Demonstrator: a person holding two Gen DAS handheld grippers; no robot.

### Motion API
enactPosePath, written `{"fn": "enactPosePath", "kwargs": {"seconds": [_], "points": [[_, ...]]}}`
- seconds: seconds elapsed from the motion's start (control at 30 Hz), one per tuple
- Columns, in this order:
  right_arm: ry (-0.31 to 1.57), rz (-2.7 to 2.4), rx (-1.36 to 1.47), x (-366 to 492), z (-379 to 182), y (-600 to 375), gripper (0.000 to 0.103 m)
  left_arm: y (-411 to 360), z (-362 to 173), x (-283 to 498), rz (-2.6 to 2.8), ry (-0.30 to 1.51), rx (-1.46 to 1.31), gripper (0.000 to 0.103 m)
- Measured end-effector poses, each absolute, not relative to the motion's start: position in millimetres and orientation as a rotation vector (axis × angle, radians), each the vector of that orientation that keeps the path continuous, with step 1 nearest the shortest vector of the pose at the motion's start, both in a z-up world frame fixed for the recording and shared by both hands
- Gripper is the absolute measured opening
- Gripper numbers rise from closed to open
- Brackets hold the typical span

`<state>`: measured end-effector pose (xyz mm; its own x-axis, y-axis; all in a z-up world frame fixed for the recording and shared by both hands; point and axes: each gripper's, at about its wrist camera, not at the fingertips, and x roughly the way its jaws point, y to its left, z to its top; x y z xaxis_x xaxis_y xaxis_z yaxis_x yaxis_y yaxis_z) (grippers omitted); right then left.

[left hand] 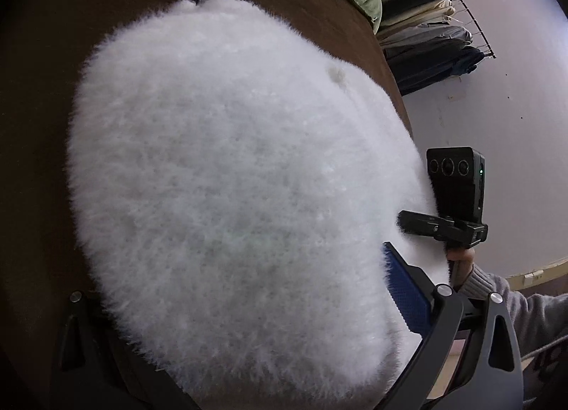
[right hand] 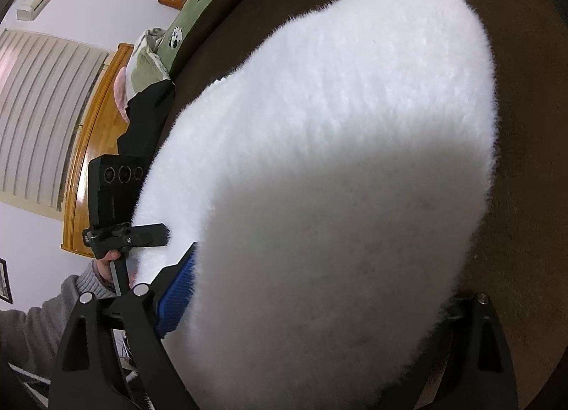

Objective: Fold large clothes
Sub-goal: 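Lift the cardigan bundle with both tools and carry it toward the clothing stack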

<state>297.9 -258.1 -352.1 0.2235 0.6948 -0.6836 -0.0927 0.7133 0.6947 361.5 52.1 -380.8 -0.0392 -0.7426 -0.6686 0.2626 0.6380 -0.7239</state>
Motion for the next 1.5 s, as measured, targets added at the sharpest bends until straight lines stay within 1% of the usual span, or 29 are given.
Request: {"fn": "enactPosePath", "kwargs": {"seconds": [0.03,0.07,0.1,0.17,0.27,0.37,0.47,0.63,0.8,1.07,1.17,1.27,1.5], "points": [[1.237,0.577,0.584,297,-352,-258,0.078,51,-380,360,-0.846,1.385,-0.424,0.094],[1.238,0.559,0.585,296,-351,-259,0.072,54,-378,356,-0.845,1.383,-0.403,0.089],[1.237,0.550,0.588,293,-352,-260,0.069,52,-376,353,-0.830,1.378,-0.353,0.083],[1.244,0.542,0.603,292,-349,-260,0.059,52,-372,351,-0.818,1.366,-0.351,0.070],[1.225,0.548,0.583,291,-338,-257,0.052,56,-365,346,-0.842,1.342,-0.346,0.060],[1.189,0.588,0.568,288,-321,-253,0.047,59,-360,346,-0.854,1.321,-0.347,0.055],[1.162,0.620,0.554,288,-305,-245,0.046,59,-344,340,-0.844,1.270,-0.309,0.050],[1.146,0.631,0.533,290,-282,-236,0.046,67,-316,333,-0.784,1.227,-0.269,0.048],[1.136,0.642,0.527,294,-238,-227,0.046,78,-275,333,-0.708,1.218,-0.273,0.048],[1.105,0.700,0.515,298,-128,-220,0.046,93,-156,329,-0.659,1.176,-0.267,0.048],[1.107,0.713,0.479,295,-89,-218,0.046,98,-125,319,-0.637,1.142,-0.317,0.048],[1.119,0.718,0.454,291,-69,-213,0.046,99,-111,310,-0.602,1.140,-0.344,0.048],[1.128,0.769,0.418,289,-47,-197,0.046,105,-90,290,-0.543,1.110,-0.396,0.048]]}}
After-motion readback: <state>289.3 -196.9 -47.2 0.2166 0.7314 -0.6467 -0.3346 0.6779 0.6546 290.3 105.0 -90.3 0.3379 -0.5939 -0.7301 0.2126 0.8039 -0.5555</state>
